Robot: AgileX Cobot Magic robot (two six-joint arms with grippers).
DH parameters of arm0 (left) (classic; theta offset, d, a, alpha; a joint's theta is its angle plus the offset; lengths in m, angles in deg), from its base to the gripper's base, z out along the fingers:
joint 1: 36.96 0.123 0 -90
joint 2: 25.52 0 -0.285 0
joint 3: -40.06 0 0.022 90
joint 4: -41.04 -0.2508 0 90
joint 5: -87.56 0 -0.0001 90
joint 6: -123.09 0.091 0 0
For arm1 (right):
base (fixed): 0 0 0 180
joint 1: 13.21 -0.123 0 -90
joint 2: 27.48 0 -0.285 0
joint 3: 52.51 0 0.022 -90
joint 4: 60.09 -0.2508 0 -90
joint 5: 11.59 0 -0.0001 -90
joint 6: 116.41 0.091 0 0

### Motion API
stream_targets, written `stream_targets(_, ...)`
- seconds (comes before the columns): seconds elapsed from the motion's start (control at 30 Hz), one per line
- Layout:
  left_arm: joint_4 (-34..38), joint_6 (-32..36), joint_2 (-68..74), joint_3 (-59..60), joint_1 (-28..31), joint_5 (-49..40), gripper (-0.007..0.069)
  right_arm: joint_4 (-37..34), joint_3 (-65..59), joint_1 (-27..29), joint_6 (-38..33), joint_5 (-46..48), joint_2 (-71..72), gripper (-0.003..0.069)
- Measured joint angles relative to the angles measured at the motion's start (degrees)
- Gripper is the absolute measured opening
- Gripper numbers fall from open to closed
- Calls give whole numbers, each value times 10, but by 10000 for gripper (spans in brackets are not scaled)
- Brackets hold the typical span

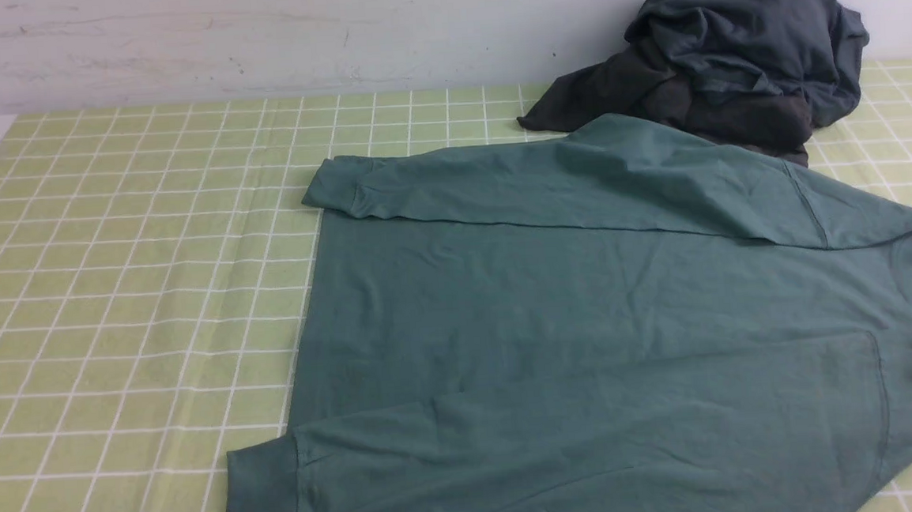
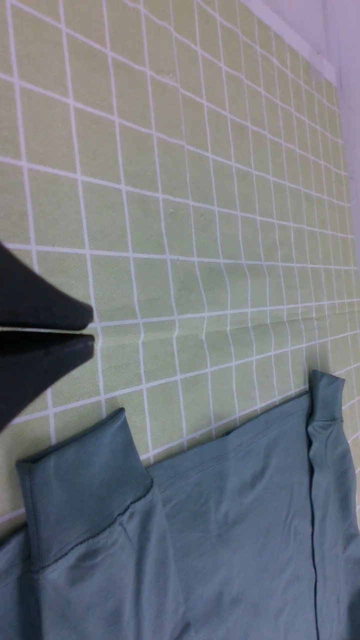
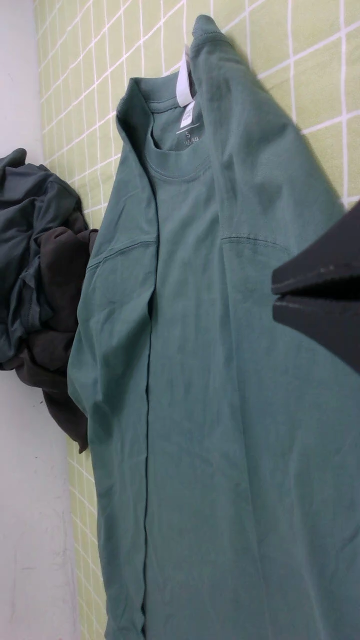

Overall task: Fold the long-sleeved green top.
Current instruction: Use the left arm to clamp the cuff closest to it

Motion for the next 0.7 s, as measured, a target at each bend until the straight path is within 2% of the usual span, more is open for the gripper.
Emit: stream_targets(0.7, -4, 0, 0, 0, 0, 0, -3, 0, 0, 0, 2, 0, 0, -14)
